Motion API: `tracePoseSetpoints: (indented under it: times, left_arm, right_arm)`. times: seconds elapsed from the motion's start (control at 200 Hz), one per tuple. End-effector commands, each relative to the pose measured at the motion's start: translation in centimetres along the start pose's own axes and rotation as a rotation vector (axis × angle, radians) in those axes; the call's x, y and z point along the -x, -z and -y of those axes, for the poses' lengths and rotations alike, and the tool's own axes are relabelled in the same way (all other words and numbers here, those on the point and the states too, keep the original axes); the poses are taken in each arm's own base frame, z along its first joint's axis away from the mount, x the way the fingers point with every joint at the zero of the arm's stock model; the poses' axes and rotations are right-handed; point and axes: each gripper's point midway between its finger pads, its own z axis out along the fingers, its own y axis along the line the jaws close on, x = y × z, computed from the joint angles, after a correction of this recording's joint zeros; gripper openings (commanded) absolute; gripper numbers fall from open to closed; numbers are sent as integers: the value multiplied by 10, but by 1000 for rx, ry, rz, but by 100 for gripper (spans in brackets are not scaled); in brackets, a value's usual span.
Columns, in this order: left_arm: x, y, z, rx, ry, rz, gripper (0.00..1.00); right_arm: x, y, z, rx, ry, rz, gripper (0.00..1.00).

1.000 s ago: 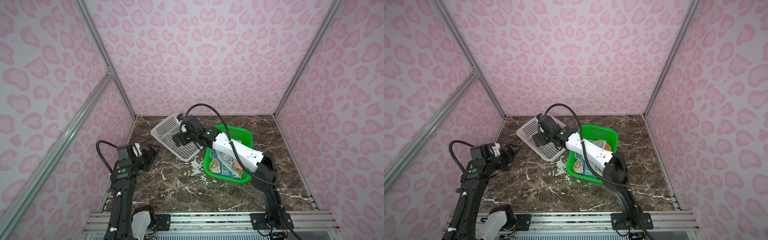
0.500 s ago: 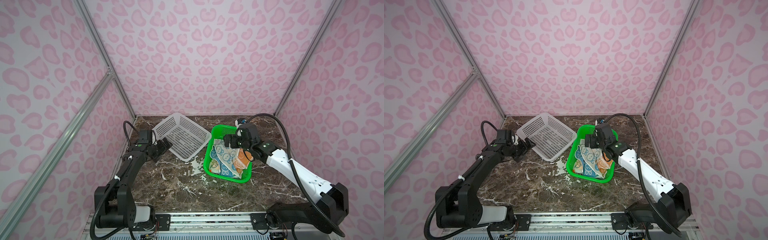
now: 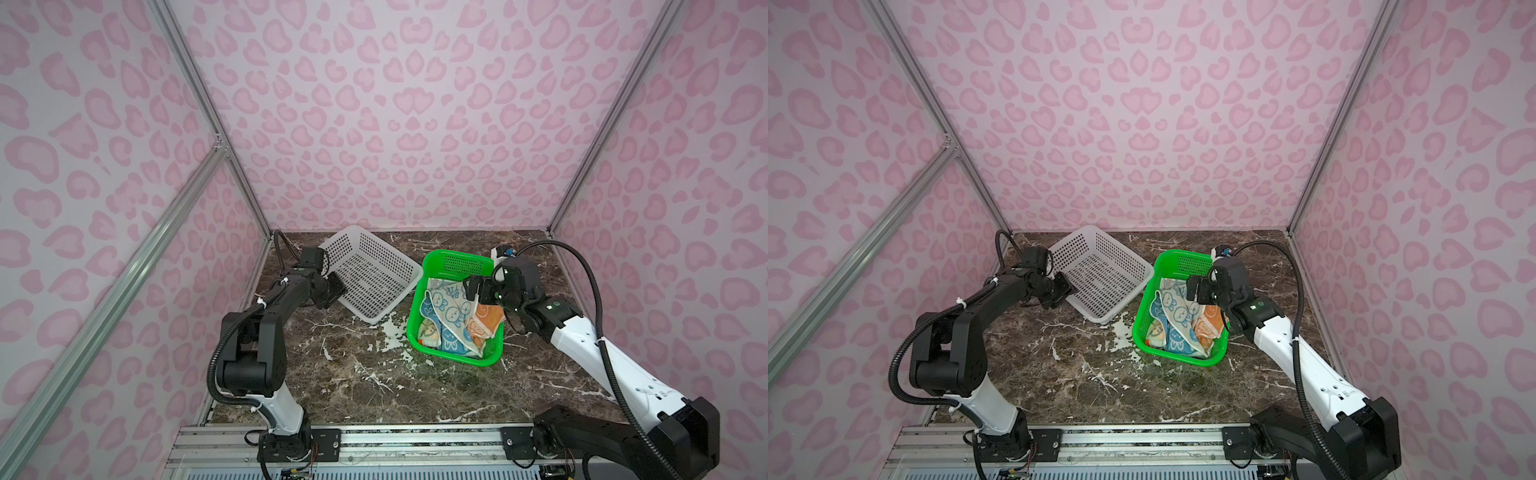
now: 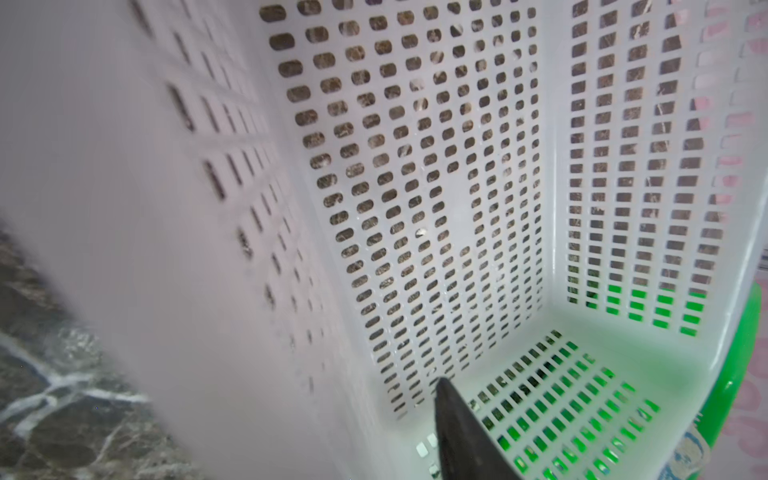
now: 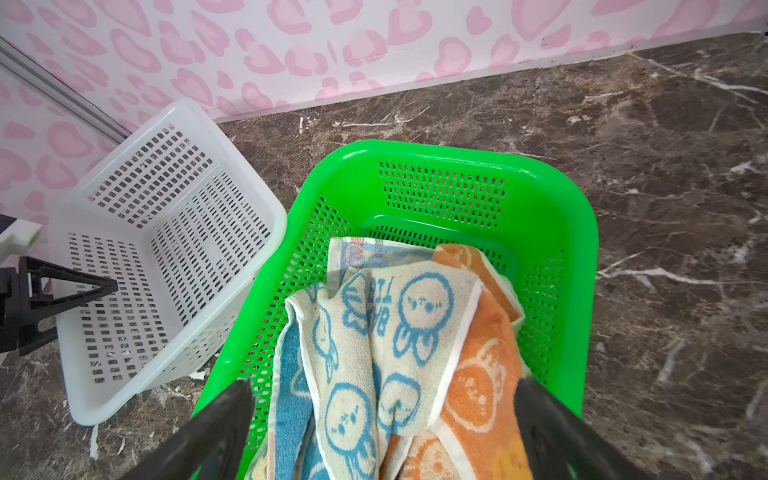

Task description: Fold and stack the towels

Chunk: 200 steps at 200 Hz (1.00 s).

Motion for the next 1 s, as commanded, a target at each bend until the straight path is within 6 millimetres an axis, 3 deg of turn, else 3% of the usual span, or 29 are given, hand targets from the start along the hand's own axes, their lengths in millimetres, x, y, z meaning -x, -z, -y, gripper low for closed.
tracePoseSetpoints:
  times: [0.0, 0.07, 0.18, 0.295, 0.45, 0.72, 0.835, 0.995]
  left_arm:
    - [0, -5, -1, 4, 21, -7, 32]
    - [-4, -8, -3, -3, 36, -17, 27]
    - [-5, -8, -5, -5, 55, -12, 3]
    - [-7, 0, -3, -63, 116, 13, 3]
    - [4, 24, -10, -103, 242, 135, 3]
    - [49, 65, -54, -110, 598, 374, 3]
    - [64, 63, -67, -114, 747, 410, 3]
    - [91, 51, -65, -111, 810, 430, 3]
  right_arm:
    - [4, 2, -2, 23, 4, 26, 100]
    - [3, 4, 1, 18, -1, 31, 100]
    - [0, 2, 3, 16, -1, 26, 100]
    - [-4, -1, -2, 52, 2, 9, 100]
    - [-4, -4, -8, 83, -7, 4, 100]
    - [-10, -10, -21, 120, -6, -16, 100]
    - [-12, -14, -28, 125, 10, -27, 100]
    - [-18, -19, -35, 126, 40, -48, 100]
